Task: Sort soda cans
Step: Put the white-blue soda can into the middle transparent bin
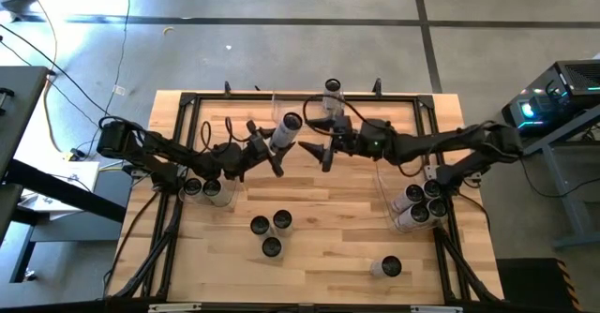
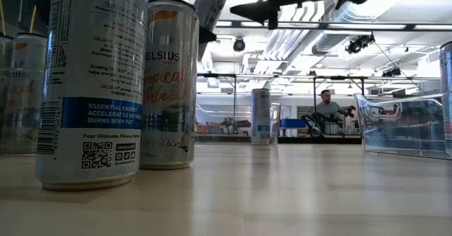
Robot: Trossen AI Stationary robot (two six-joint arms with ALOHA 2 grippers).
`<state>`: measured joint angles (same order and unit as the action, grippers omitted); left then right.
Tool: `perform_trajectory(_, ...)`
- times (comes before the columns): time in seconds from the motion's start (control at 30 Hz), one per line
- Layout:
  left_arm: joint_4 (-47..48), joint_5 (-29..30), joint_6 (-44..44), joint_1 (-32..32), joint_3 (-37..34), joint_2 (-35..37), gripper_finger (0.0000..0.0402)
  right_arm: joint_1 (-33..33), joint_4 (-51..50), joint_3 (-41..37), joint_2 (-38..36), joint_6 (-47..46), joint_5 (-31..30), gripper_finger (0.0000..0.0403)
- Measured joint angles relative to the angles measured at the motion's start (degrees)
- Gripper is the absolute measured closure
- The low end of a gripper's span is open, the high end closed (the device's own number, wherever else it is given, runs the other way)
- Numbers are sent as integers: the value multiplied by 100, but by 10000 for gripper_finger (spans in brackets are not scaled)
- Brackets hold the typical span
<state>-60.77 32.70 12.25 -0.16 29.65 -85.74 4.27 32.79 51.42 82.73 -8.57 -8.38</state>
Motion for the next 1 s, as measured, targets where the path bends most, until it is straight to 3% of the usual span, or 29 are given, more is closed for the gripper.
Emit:
perform_trajectory(0.3, -90, -67, -15, -1, 7, 9, 168, 39, 239, 593, 492, 711, 21, 66)
perform_trajectory(0.43, -78, -62, -9, -2, 7, 7, 168, 54, -130, 876, 506, 868, 15, 67)
perform_trajectory(0.67, -81, -58, -11, -2, 7, 7, 168, 80, -966, 1329, 572, 931, -53, 103)
perform_trajectory(1.0, -57, -17, -35, -2, -2, -2, 168, 188, -1084, 1464, 746, 865, 49, 135)
